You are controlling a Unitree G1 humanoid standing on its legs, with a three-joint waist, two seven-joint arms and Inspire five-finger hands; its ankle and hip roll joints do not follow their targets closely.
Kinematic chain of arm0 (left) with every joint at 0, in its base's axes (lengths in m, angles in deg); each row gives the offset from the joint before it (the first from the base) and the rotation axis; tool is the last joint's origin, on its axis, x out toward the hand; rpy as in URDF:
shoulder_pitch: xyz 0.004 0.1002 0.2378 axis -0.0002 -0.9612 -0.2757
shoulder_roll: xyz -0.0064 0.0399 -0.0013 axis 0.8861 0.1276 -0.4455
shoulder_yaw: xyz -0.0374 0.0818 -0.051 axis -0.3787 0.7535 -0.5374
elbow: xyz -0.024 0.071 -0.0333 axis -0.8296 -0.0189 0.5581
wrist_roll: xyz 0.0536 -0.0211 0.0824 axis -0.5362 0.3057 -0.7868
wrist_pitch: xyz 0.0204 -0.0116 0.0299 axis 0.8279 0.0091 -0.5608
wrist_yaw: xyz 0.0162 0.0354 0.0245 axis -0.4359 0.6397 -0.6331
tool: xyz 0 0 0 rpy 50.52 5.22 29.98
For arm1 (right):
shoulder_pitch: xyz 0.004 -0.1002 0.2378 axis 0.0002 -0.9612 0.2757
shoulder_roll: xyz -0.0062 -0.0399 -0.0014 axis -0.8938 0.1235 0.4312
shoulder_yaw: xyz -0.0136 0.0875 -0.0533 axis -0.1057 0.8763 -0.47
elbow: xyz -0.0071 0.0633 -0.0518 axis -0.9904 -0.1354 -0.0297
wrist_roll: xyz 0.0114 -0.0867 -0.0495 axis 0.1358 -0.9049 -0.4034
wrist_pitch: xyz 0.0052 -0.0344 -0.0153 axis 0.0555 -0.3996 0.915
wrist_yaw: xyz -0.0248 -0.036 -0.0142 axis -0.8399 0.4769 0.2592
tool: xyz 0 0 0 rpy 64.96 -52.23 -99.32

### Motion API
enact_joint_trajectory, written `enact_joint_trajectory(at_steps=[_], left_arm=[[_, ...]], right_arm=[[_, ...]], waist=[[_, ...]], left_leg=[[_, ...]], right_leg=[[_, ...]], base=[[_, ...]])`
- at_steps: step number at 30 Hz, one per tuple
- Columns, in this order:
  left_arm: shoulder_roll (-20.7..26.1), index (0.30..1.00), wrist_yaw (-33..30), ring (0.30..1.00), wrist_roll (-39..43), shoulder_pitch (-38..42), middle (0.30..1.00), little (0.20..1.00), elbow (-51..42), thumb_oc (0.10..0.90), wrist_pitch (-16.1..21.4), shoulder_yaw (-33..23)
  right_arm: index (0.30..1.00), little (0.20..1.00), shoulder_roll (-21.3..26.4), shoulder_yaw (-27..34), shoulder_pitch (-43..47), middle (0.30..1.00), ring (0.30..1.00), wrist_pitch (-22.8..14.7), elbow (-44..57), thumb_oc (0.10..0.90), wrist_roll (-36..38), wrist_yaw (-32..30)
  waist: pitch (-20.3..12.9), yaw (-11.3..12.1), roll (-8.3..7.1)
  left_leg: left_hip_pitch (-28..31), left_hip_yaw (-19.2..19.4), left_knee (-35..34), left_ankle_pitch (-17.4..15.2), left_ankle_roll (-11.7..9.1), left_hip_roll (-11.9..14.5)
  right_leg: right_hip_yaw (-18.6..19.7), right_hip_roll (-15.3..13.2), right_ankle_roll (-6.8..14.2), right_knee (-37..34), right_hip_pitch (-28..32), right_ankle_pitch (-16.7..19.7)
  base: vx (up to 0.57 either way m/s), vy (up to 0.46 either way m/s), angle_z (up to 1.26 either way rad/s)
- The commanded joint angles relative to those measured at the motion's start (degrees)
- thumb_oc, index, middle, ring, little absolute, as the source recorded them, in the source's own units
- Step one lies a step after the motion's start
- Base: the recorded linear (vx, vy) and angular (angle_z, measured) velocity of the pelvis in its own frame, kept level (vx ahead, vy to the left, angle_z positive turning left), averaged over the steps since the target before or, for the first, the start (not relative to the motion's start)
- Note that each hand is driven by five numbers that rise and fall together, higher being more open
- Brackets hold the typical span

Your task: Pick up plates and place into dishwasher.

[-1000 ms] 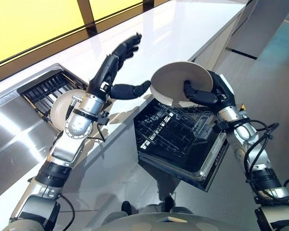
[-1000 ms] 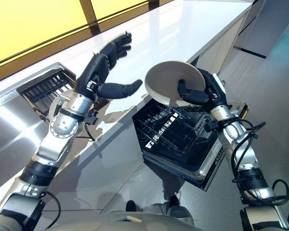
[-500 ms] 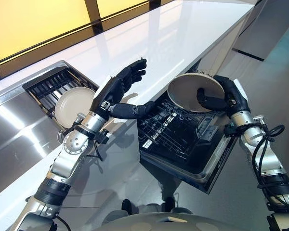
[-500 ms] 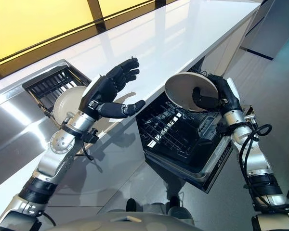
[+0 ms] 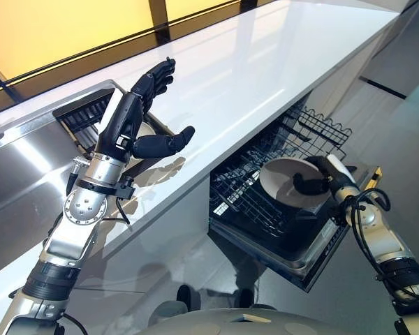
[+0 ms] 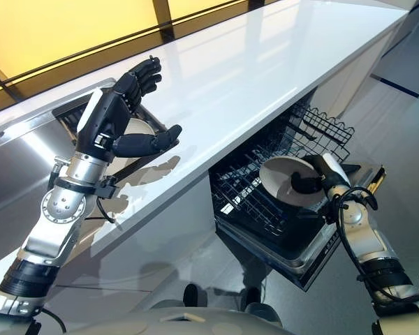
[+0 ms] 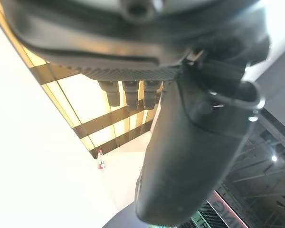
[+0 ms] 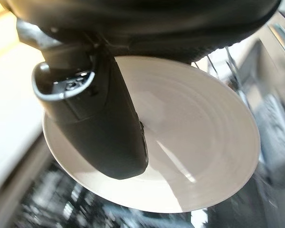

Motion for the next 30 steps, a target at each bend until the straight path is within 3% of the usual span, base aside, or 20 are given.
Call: enact_joint_trajectory(at_steps=[1, 18, 30], left_arm=[[-0.23, 0.900, 2.55, 0.900, 5.52, 3.14, 0.900, 0.900, -4.52, 0.800, 3.21, 0.45], [-5.40, 0.900, 10.89, 0.900, 9.17, 8.47, 0.900, 0.900, -3.42, 0.800, -0.07, 12.77], [-6.15, 0.900, 10.55, 0.900, 9.14, 10.98, 0.900, 0.900, -4.04, 0.800, -1.54, 15.66]], right_arm=[[0.300, 0.200, 1.45, -1.94, 11.84, 0.300, 0.300, -0.97, -1.04, 0.100, -0.30, -1.91], [0.300, 0.200, -10.05, -16.92, 24.05, 0.300, 0.300, 8.33, -18.07, 0.100, 1.44, -0.03], [0.300, 0.200, -14.89, -21.99, 28.25, 0.300, 0.300, 9.88, -21.91, 0.100, -1.26, 1.77]], waist=[[-2.93, 1.12, -1.04], [-2.65, 3.24, -0.64], [-2.75, 4.15, -0.46]], left_leg=[[1.09, -1.33, 0.11, -3.75, 1.65, -3.42], [1.34, -1.41, 0.11, -3.89, 1.87, -3.38], [1.35, -1.36, 0.11, -3.82, 1.94, -3.32]], right_leg=[[-1.47, 1.94, 0.40, 0.51, 1.43, 0.40], [-2.26, 1.58, 0.34, 0.51, 1.84, 0.34], [-2.41, 1.54, 0.17, 0.51, 2.00, 0.20]], base=[[0.00, -0.007, 0.12], [-0.01, -0.001, 0.03], [0.00, 0.000, 0.00]])
